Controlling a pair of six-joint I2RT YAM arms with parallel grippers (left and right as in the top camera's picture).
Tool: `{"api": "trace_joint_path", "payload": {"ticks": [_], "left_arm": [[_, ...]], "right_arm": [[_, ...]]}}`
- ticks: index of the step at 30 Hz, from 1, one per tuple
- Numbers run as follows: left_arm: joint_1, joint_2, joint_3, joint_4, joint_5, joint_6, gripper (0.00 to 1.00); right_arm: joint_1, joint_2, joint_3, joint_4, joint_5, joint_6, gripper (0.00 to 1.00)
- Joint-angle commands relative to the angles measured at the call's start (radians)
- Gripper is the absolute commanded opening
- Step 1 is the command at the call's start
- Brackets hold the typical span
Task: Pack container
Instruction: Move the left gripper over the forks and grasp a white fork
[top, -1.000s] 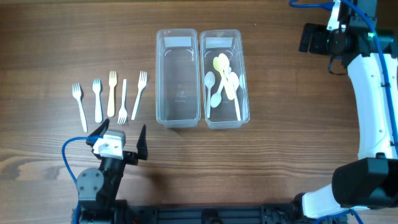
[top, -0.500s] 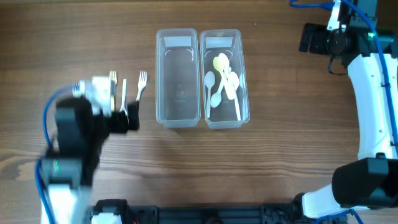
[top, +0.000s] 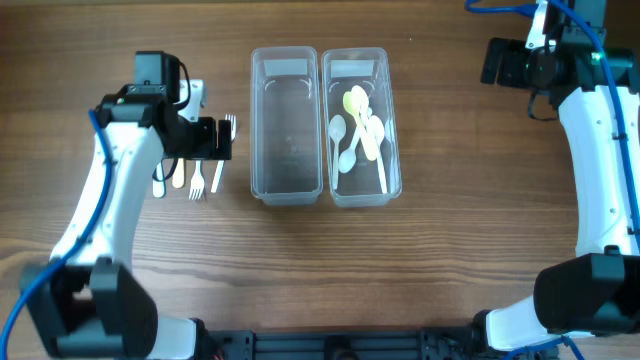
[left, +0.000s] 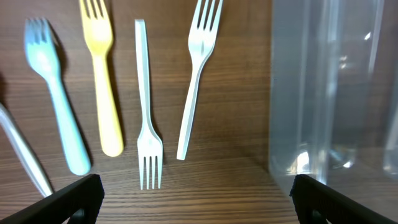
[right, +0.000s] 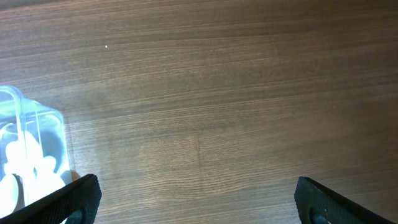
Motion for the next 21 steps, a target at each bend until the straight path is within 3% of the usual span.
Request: {"api": "trace_joint_path", "payload": {"ticks": [1,5,9,15,16,19,21], "left_arm": [[-0.002,0.061,0.017,0.004,-0.010,0.016,0.99],[-0.002,0.106,0.017,0.018,0.004,0.010,0.81],[-0.002,0.109,0.017,0.013,0.098,0.000,0.99],[0.008,0.110,0.017,0.058,0.084,0.001,1.00],[0.011,0.110,0.016,0.068,0.084,0.001,0.84],[0.021,0.110,0.016,0.079,0.069,0.001,0.77],[0.027,0.110,0.016,0.078,0.061,0.001,0.64]], "right_arm": [[0.003,0.008,0.000,0.003,0.014,-0.006,1.00],[0.003,0.008,0.000,0.003,0.014,-0.006,1.00],[0.003,0.008,0.000,0.003,0.014,-0.006,1.00],[0.003,0.008,0.000,0.003,0.014,-0.006,1.00],[0.003,0.008,0.000,0.003,0.014,-0.006,1.00],[0.003,0.008,0.000,0.003,0.014,-0.006,1.00],[0.003,0.008,0.000,0.003,0.014,-0.007,1.00]]}}
